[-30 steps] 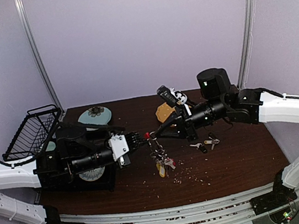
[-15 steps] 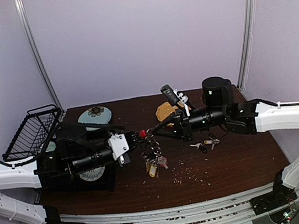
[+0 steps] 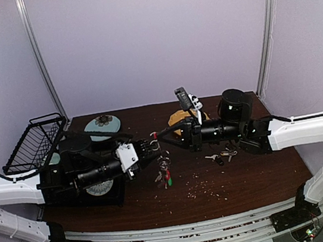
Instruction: Put the keys on the keyring
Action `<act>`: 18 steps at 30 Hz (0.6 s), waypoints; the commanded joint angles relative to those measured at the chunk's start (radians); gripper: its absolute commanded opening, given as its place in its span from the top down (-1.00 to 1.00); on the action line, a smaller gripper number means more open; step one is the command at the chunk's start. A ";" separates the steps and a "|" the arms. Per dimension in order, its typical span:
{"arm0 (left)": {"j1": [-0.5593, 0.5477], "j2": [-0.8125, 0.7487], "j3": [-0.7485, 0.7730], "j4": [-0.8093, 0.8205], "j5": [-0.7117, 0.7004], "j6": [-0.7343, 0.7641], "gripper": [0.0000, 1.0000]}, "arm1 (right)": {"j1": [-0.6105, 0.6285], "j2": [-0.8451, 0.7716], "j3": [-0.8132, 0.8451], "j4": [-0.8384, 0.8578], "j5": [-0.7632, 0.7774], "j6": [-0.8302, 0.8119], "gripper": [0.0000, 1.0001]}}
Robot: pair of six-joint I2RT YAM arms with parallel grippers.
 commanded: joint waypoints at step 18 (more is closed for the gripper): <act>0.163 -0.086 0.105 -0.058 0.362 -0.202 0.91 | -0.016 -0.106 -0.040 0.081 0.020 -0.106 1.00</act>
